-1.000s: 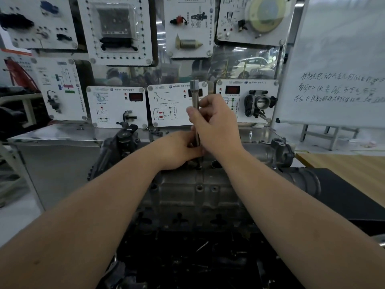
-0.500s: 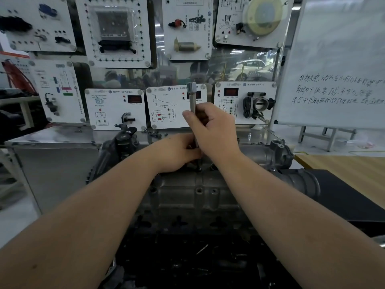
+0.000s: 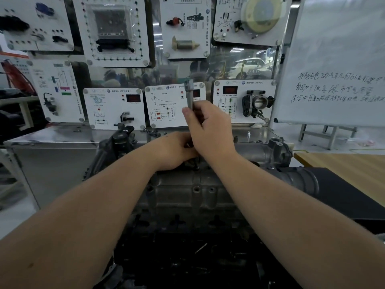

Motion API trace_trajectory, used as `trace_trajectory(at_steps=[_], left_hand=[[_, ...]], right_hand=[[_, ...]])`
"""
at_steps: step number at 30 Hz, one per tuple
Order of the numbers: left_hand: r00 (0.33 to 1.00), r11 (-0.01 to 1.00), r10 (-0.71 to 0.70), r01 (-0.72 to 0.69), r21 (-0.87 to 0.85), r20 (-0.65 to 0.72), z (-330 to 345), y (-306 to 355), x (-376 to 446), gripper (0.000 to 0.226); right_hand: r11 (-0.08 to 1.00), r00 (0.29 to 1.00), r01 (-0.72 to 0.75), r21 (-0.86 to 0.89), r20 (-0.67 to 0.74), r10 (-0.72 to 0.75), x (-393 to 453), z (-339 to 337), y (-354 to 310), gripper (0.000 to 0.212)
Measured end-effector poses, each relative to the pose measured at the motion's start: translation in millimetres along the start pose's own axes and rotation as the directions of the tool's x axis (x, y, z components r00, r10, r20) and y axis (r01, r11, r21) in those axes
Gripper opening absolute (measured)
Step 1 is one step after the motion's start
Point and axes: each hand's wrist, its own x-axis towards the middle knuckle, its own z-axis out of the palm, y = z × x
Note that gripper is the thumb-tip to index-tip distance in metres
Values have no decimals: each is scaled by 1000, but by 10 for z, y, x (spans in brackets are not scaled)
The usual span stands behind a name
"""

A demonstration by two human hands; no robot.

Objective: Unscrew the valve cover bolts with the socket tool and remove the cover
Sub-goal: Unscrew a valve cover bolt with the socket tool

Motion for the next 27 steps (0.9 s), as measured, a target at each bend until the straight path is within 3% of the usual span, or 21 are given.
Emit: trace_trajectory(at_steps=[5,8,12,15,20,25,27], left_hand=[[1000,1000,19,-19,14,25,-10,46,-46,40],[999,999,35,-37,32,37,-31,39,-61,41],[998,998,57,-57,33,6,-17,45,-49,34],[998,998,56,-55,22,-15,2,31,-23,22],[999,998,43,-44,44,11,8,30,-36,44],[998,997,51,-52,65,26,-12,35,-41,40],[998,996,59,-60,73,11,-6,30,-28,34]], right_hand=[[999,993,-35,-32,116,38,41,-126,110,21],[997,995,-69,47,81,65,-4,-113,142,13],[992,993,-101,77,76,95,-14,-86,147,31],[996,996,-82,46,43,80,-21,-125,147,25],[996,991,-87,4,107,86,-40,-146,146,24],[990,986,-110,91,133,97,-49,-152,140,42],[994,991,-72,78,121,62,-55,-142,124,37]])
